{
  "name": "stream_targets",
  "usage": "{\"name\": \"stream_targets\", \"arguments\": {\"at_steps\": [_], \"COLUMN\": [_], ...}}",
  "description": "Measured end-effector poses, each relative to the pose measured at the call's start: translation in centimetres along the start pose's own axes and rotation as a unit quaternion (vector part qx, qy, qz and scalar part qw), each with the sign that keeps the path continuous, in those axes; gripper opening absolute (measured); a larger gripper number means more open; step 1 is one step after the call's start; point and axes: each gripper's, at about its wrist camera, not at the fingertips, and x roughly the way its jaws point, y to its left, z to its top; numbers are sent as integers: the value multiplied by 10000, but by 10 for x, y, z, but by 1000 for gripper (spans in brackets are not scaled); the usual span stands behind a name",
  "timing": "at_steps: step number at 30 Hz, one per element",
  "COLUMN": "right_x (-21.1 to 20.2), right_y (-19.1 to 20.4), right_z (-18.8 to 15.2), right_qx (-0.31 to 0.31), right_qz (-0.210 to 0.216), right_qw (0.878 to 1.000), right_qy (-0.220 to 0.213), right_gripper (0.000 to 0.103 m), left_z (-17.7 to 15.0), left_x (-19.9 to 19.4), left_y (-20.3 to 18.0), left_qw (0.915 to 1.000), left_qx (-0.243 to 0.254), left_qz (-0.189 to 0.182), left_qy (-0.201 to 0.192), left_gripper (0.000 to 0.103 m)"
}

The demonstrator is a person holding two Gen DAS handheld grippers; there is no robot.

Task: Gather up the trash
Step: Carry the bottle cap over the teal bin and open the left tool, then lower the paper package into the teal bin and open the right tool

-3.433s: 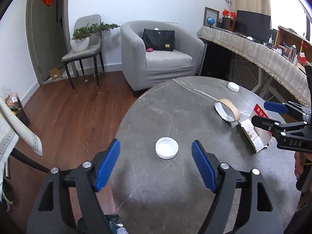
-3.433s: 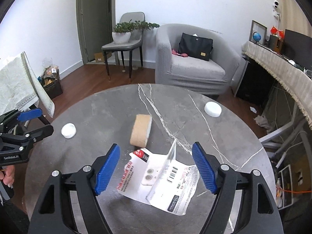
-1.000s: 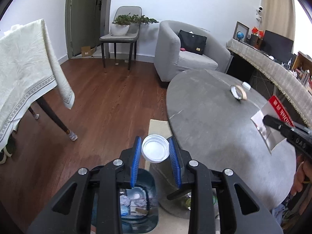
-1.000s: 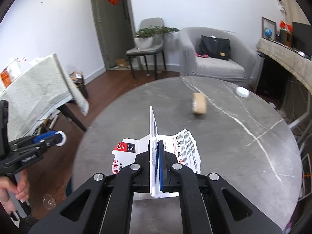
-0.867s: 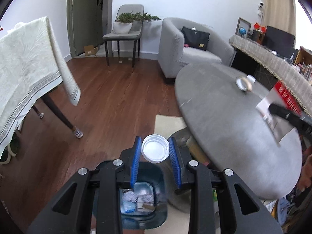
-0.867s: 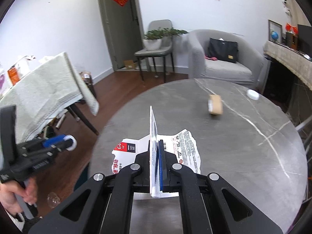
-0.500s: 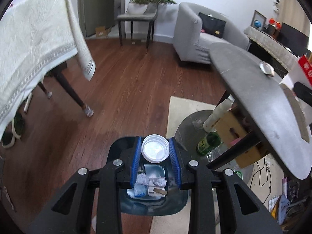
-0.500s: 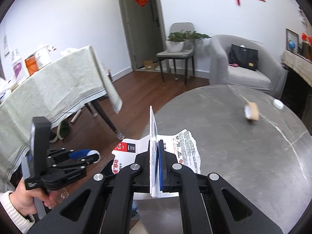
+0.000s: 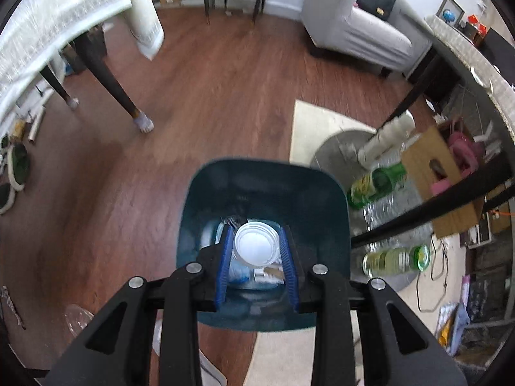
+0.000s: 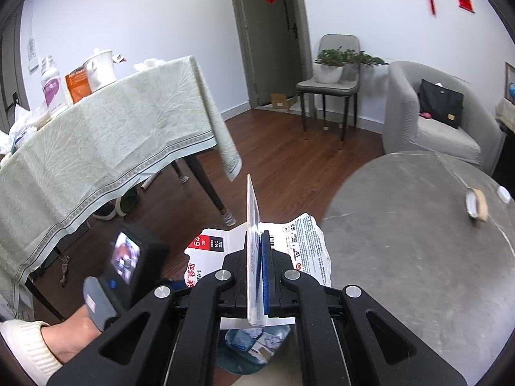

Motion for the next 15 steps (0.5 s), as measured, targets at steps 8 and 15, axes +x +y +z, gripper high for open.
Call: {"name": "stream_targets", "arguments": {"at_steps": [8, 15], "right_x": [32, 64], "right_y": [27, 45], "right_z": [-2, -7], "right_qx": [-161, -249], "right_qz": [68, 83], "right_qw": [9995, 9981], "right_qy": [256, 561], "right_gripper": [4, 4], "left_z": [-11, -6], "left_x": [-4, -36], "left_y": [32, 58], "left_qw": [9999, 9990], "left_qx": [-5, -263], "left_qz": [103, 36], "left_qy": [60, -350], "left_gripper": [53, 63]}}
